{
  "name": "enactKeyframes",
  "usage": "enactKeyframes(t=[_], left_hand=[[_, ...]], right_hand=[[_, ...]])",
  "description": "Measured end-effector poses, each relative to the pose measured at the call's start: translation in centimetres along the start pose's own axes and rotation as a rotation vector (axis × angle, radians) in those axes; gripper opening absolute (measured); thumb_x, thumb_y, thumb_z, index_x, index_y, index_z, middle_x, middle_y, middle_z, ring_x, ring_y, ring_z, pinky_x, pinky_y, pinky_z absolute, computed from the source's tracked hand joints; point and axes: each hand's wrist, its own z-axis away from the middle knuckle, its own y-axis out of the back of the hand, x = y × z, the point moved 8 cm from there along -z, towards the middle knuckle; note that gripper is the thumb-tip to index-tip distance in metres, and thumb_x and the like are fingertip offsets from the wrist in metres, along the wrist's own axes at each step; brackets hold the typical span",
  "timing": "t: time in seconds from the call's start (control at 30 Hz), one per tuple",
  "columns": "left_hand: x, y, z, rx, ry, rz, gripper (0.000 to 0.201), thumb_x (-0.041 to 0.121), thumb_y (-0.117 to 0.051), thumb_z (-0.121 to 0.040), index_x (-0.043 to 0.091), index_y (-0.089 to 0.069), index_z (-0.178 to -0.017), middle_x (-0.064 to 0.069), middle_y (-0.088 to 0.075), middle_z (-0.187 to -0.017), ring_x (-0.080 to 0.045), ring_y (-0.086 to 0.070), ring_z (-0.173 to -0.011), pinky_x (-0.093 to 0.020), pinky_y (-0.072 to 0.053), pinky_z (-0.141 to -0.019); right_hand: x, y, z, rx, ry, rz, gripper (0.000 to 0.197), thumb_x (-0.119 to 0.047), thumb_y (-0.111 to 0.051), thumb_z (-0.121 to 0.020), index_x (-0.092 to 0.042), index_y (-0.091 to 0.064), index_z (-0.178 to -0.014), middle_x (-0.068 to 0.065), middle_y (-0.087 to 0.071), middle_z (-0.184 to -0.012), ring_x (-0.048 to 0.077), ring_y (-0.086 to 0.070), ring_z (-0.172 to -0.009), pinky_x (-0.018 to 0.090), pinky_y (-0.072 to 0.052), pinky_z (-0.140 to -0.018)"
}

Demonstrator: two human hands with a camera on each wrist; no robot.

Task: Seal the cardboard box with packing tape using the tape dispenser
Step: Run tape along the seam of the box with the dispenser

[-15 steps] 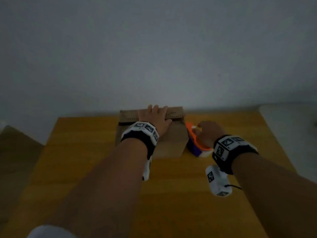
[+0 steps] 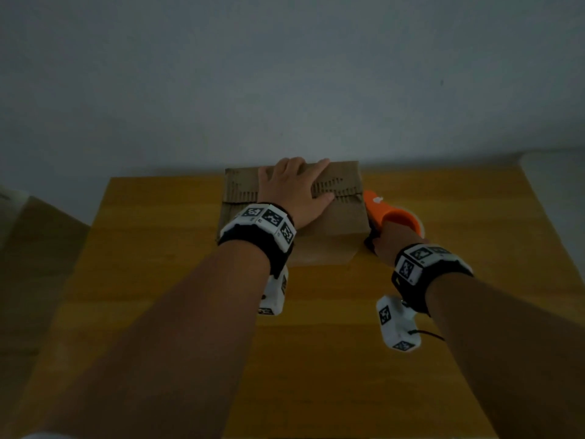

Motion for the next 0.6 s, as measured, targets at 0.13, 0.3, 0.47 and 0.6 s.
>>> enactKeyframes(t=[0.13, 0.3, 0.47, 0.6], left_hand=[[0.4, 0.5, 0.7, -0.049, 0.023, 0.015, 0.067, 0.064, -0.04, -0.085, 0.043, -0.021, -0.145, -0.002, -0.033, -0.148, -0.027, -0.025, -0.14, -0.056, -0.02, -0.112], [1.5, 0.7, 2.0, -0.172, 0.074, 0.014, 0.07, 0.063, -0.048, -0.083, 0.041, -0.023, -0.145, -0.007, -0.031, -0.149, -0.032, -0.025, -0.139, -0.059, -0.02, -0.112], [1.9, 0.3, 3.3, -0.333, 0.097, 0.091, 0.079, 0.06, -0.055, -0.083, 0.029, -0.023, -0.148, -0.008, -0.033, -0.152, -0.034, -0.035, -0.136, -0.051, -0.033, -0.11], [2.5, 0.2, 3.9, -0.412, 0.064, 0.124, 0.085, 0.057, -0.057, -0.084, 0.022, -0.019, -0.151, -0.005, -0.027, -0.156, -0.03, -0.035, -0.139, -0.044, -0.034, -0.112]], right_hand=[[0.1, 2.7, 1.6, 0.062, 0.002, 0.021, 0.018, -0.014, -0.046, -0.096, -0.006, -0.052, -0.08, 0.005, -0.044, -0.063, 0.022, -0.048, -0.058, 0.026, -0.036, -0.052], [0.4, 6.8, 4.3, 0.088, 0.006, -0.13, 0.016, -0.015, -0.039, -0.097, -0.006, -0.052, -0.101, 0.006, -0.044, -0.069, 0.021, -0.045, -0.062, 0.035, -0.041, -0.068], [1.0, 10.3, 6.7, 0.143, -0.02, -0.23, 0.016, -0.011, -0.037, -0.093, -0.001, -0.045, -0.084, 0.017, -0.052, -0.084, 0.026, -0.045, -0.073, 0.032, -0.036, -0.065], [0.5, 12.7, 7.9, 0.182, 0.055, -0.26, 0.026, -0.026, -0.032, -0.1, -0.004, -0.042, -0.09, 0.027, -0.057, -0.118, 0.023, -0.041, -0.085, 0.03, -0.03, -0.074]])
